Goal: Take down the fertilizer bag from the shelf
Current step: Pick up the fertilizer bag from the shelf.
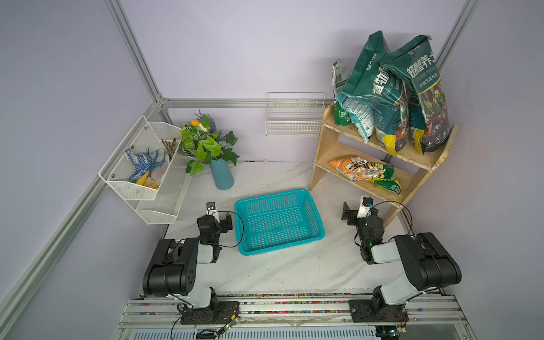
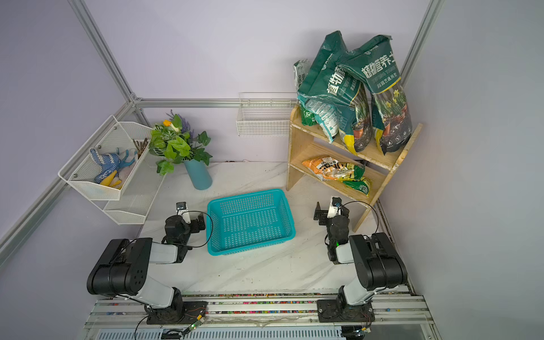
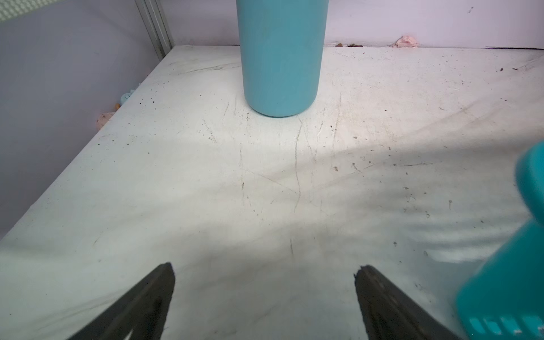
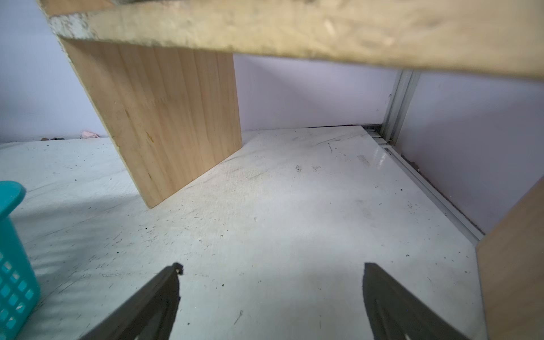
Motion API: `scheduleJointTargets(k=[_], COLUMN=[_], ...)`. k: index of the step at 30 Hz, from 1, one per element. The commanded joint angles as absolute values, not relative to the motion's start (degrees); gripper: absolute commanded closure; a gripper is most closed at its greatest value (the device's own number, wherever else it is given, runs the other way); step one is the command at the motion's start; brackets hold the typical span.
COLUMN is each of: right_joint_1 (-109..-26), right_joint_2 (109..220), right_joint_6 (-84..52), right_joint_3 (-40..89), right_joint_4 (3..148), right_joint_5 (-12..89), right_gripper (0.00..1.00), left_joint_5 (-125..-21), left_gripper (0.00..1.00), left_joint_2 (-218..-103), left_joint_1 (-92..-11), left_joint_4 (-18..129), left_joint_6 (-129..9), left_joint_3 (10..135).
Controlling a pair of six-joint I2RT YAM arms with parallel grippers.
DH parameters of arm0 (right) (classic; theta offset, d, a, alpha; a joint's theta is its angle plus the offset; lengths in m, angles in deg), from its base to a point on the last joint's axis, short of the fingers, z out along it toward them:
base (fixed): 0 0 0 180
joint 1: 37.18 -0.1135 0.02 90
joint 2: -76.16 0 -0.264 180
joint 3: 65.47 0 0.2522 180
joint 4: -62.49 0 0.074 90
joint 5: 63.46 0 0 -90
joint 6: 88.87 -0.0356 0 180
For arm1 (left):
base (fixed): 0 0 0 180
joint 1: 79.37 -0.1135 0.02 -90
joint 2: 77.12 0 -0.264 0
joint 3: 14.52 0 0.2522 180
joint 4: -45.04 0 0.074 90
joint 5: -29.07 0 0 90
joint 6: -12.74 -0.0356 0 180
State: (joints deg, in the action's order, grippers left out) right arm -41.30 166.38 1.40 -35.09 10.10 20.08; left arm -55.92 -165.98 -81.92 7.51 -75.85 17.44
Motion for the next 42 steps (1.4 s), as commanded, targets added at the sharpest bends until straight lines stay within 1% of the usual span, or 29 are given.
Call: scheduleJointTargets(k=[1, 33, 34, 36, 38, 39, 40, 42], right_joint_1=[-41.06, -41.12, -41.35, -42.93, -43.79, -44.43, -45.22, -47.37], right_joint_2=[166.05, 165.96, 165.09, 159.11, 153.24, 150.28, 147.55, 140.99], right_joint_6=[1.13, 1.34, 2.06, 3.68, 4.58, 4.38, 4.01, 3.39], right_joint_3=[-34.92, -35.16, -35.15, -33.17, -30.8, -30.89, -31.93, -34.04], right_joint_4=[9.56, 9.07, 9.45, 18.5, 28.05, 30.16, 30.16, 31.57], right_joint_5=[20.57, 20.86, 21.09, 20.22, 20.86, 20.71, 20.67, 20.75], right_gripper=[0.0, 0.0, 0.0, 0.0, 0.0, 0.0, 0.0, 0.0], left_joint_5=[-55.06, -54.95, -55.0, -57.54, -55.86, -53.15, -50.43, -47.74], left_gripper=[0.0, 0.01, 0.0, 0.0, 0.0, 0.0, 0.0, 0.01], left_joint_2=[-166.07, -166.07, -165.98, -164.96, -160.25, -158.64, -154.67, -152.18], left_joint_1=[-81.7, -81.65, -81.57, -81.12, -79.97, -79.52, -79.46, -79.46], left_joint_4=[7.47, 7.47, 7.39, 7.67, 19.25, 27.08, 35.93, 44.68], left_joint_6=[-76.38, -76.46, -76.54, -78.55, -79.0, -78.09, -76.02, -73.53], left_joint_3=[21.49, 21.56, 21.48, 22.03, 26.46, 29.96, 33.72, 37.38])
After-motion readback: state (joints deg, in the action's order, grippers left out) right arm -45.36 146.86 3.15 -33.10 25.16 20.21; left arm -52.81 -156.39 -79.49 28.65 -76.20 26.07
